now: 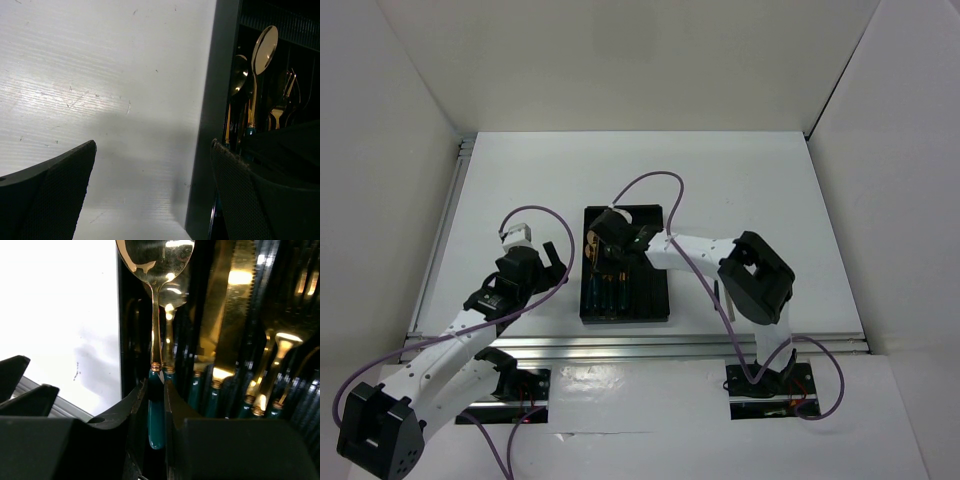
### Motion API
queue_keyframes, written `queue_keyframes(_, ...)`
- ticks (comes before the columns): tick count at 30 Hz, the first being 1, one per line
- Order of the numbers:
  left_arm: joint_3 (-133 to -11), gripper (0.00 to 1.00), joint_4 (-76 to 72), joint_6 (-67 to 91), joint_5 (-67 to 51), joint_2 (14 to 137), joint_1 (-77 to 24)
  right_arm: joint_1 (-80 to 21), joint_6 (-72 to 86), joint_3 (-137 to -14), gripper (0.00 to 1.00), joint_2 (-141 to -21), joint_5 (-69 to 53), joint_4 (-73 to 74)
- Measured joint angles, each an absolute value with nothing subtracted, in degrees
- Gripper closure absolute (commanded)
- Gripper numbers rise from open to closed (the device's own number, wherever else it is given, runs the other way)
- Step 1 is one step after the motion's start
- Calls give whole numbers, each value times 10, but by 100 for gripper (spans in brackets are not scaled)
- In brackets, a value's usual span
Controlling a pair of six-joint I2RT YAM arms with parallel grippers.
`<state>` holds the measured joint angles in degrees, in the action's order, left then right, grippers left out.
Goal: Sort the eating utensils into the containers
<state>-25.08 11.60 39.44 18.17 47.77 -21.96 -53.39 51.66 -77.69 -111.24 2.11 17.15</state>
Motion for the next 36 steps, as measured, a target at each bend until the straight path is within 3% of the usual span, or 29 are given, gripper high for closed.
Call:
queue_keyframes(12, -251, 0, 116, 394, 182, 478, -220, -546, 526, -798, 100, -1140, 17, 176)
queue_keyframes(13, -251, 0, 116, 394, 182, 478, -220, -546, 527, -798, 96, -1140, 17, 176)
queue_keyframes(15, -251, 0, 116, 394, 182, 478, -220, -546, 529, -798, 80, -1140, 17, 176)
queue_keyframes(18, -251, 0, 116, 394, 182, 478, -220, -546, 530, -799, 69, -1140, 17, 178)
queue_keyframes(30, -251, 0, 116, 394, 182, 478, -220, -550, 526, -809, 53, -1132, 30, 212)
queue_keyframes(36, -251, 0, 116, 394, 182, 478, -220, -548, 511, -811, 41, -1065, 92, 273)
